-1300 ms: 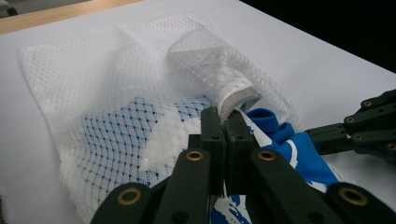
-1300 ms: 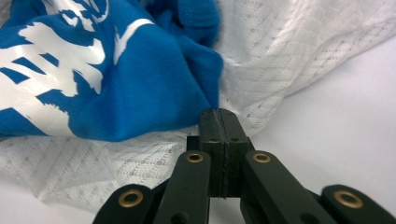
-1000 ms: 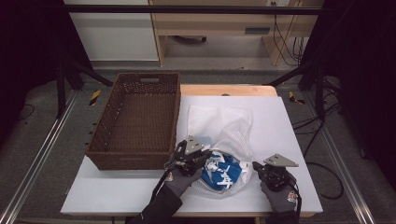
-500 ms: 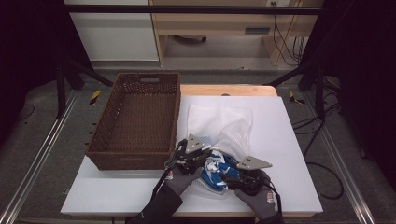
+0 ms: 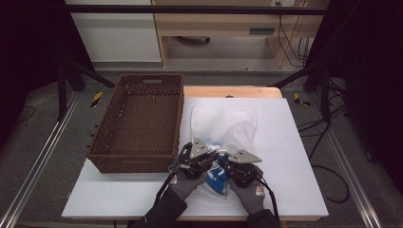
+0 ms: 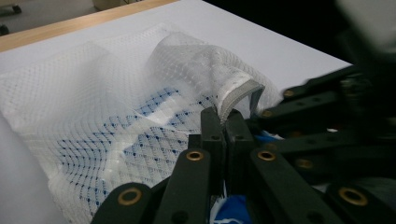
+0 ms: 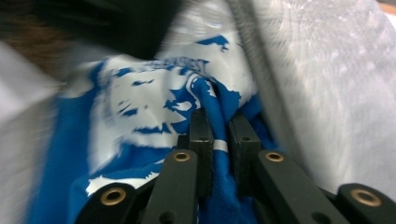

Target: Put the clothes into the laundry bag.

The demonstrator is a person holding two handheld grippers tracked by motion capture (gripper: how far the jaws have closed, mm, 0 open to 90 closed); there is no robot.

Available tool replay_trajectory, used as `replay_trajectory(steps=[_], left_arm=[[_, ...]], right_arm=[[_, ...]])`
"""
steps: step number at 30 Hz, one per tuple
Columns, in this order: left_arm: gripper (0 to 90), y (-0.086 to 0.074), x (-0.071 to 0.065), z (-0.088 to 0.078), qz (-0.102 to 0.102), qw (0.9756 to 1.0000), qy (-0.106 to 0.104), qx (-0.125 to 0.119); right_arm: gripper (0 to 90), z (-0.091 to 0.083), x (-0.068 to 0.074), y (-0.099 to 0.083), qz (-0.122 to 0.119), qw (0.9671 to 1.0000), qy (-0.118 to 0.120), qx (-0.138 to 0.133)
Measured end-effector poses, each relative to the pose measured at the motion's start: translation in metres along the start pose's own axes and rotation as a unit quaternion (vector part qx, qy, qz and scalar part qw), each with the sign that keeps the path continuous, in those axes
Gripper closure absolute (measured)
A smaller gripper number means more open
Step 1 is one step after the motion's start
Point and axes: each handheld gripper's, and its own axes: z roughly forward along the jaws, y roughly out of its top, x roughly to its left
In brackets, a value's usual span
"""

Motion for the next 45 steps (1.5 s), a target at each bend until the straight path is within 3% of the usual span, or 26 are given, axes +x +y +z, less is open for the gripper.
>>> replay_trajectory(steps=[4,6,9,12,15,18,21,23,25,26,27,29,31,33,36,39,43,45], left_arm=[[88.5,-0.003,-0.002,0.0,0.005,0.9999,-0.007,0.006],[88.4,-0.007,-0.002,0.001,0.005,0.9999,-0.008,0.011],[88.4,-0.011,0.0,0.004,0.0,0.9999,-0.006,0.015],[88.3,-0.013,0.004,0.004,-0.009,0.9998,-0.005,0.014],[88.4,-0.012,0.007,0.004,-0.012,0.9998,-0.004,0.012],[88.3,-0.011,0.008,0.004,-0.013,0.9998,-0.002,0.011],[88.3,-0.011,0.007,0.004,-0.009,0.9999,0.002,0.011],[88.4,-0.01,0.007,0.003,-0.01,0.9999,0.003,0.009],[88.3,-0.01,0.009,0.001,-0.014,0.9999,0.003,0.008],[88.4,-0.011,0.01,0.001,-0.015,0.9999,0.003,0.007],[88.4,-0.012,0.011,0.001,-0.016,0.9998,0.004,0.008],[88.3,-0.013,0.013,0.001,-0.02,0.9998,0.004,0.009],[88.4,-0.012,0.012,0.001,-0.023,0.9997,0.002,0.008],[88.4,-0.011,0.01,0.001,-0.021,0.9998,0.0,0.005],[88.4,-0.007,0.007,-0.004,-0.016,0.9999,-0.004,-0.002],[88.4,-0.004,0.005,-0.008,-0.012,0.9998,-0.008,-0.01],[88.4,-0.008,0.004,-0.005,-0.01,0.9999,-0.007,0.0],[88.4,-0.013,0.006,-0.001,-0.012,0.9999,-0.006,0.007]], right_arm=[[79.6,0.02,-0.011,-0.004,-0.003,0.9967,-0.079,0.02],[77.5,0.025,-0.016,-0.008,0.0,0.9952,-0.09,0.037],[72.4,0.019,-0.02,-0.009,0.015,0.9969,-0.07,0.033],[65.2,0.001,-0.024,-0.009,0.031,0.9991,-0.03,0.005],[59.7,-0.023,-0.026,-0.007,0.041,0.9989,0.012,-0.021],[54.1,-0.033,-0.021,-0.007,0.039,0.9977,0.043,-0.035],[44.4,-0.027,-0.005,-0.006,0.017,0.9973,0.069,-0.017],[39.9,-0.014,0.004,-0.009,0.009,0.9972,0.073,0.014],[42.9,-0.001,0.01,-0.015,-0.012,0.9971,0.063,0.041],[49.0,0.004,0.012,-0.017,-0.011,0.9966,0.057,0.059],[51.8,0.008,0.012,-0.02,-0.011,0.9966,0.05,0.065],[71.2,0.009,0.011,-0.02,-0.012,0.9976,0.03,0.061],[78.0,0.009,0.011,-0.016,-0.012,0.9974,0.016,0.069],[79.3,0.012,0.01,-0.012,-0.001,0.9979,0.009,0.064],[79.4,0.012,0.006,-0.001,0.017,0.9997,-0.001,0.02],[79.0,0.016,-0.003,0.01,0.034,0.9985,-0.039,-0.018],[77.7,0.036,-0.01,0.009,0.023,0.9958,-0.089,0.001],[76.0,0.041,-0.012,0.006,0.028,0.9954,-0.091,0.008]])
